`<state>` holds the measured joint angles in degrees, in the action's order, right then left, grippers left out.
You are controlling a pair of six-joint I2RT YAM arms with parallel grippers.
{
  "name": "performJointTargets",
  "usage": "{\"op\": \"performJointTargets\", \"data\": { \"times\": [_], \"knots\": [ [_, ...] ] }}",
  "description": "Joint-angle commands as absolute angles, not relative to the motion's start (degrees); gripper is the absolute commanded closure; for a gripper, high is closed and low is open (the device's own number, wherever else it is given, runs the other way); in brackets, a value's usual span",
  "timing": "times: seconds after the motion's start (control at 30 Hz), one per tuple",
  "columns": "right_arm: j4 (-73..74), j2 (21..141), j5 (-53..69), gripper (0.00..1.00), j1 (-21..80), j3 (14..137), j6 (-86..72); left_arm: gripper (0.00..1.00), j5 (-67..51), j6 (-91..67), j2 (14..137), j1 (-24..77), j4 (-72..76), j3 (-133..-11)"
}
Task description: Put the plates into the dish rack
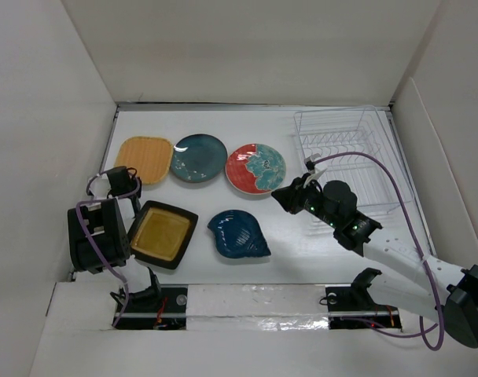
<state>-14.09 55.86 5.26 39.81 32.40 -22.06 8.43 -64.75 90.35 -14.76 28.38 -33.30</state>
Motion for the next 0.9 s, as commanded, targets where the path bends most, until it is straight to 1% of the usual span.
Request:
{"op": "performJointTargets", "data": {
  "times": [0.0, 0.2, 0.27, 0.4, 0.63, 0.67, 0.73, 0.77, 0.83, 0.87],
  "knots": [
    [-15.5, 54.8, 6.6, 0.76, 40.1, 34.1, -21.5, 1.0, 10.7, -64.2, 89.2, -15.1, 33.7, -32.0],
    [-15.6, 55.1, 6.8, 0.77, 40.1, 34.2, -21.4, 1.0, 10.6, -62.8, 85.1, -15.7, 38.4, -30.3],
    [-15.7, 55.0, 6.9, 0.77, 40.1, 34.1, -21.5, 1.0, 11.2, -60.5, 81.7, -15.7, 39.5, -30.1],
    [-15.3, 55.1, 5.9, 0.77, 40.6, 34.2, -21.4, 1.0, 11.1, -56.3, 77.2, -15.7, 39.3, -31.3],
    [-15.8, 54.7, 5.4, 0.77, 40.6, 34.0, -21.0, 1.0, 8.2, -53.6, 71.0, -15.7, 39.2, -31.8],
    [-16.1, 54.8, 6.2, 0.7, 40.6, 34.0, -21.1, 1.0, 8.0, -53.4, 70.4, -15.7, 39.2, -31.6],
    [-17.7, 55.8, 6.8, 0.61, 40.6, 33.8, -21.1, 1.0, 7.6, -52.9, 69.1, -15.7, 39.6, -30.9],
    [-18.0, 56.5, 6.8, 0.52, 40.6, 34.0, -21.2, 1.0, 7.4, -52.6, 68.9, -15.7, 39.6, -31.2],
    [-18.4, 59.4, 6.8, 0.44, 40.6, 34.9, -21.4, 1.0, 6.6, -51.6, 68.6, -15.7, 39.1, -31.8],
    [-18.5, 60.5, 7.5, 0.38, 40.6, 35.4, -21.6, 1.0, 6.0, -51.4, 68.4, -15.7, 39.1, -32.0]
  ]
}}
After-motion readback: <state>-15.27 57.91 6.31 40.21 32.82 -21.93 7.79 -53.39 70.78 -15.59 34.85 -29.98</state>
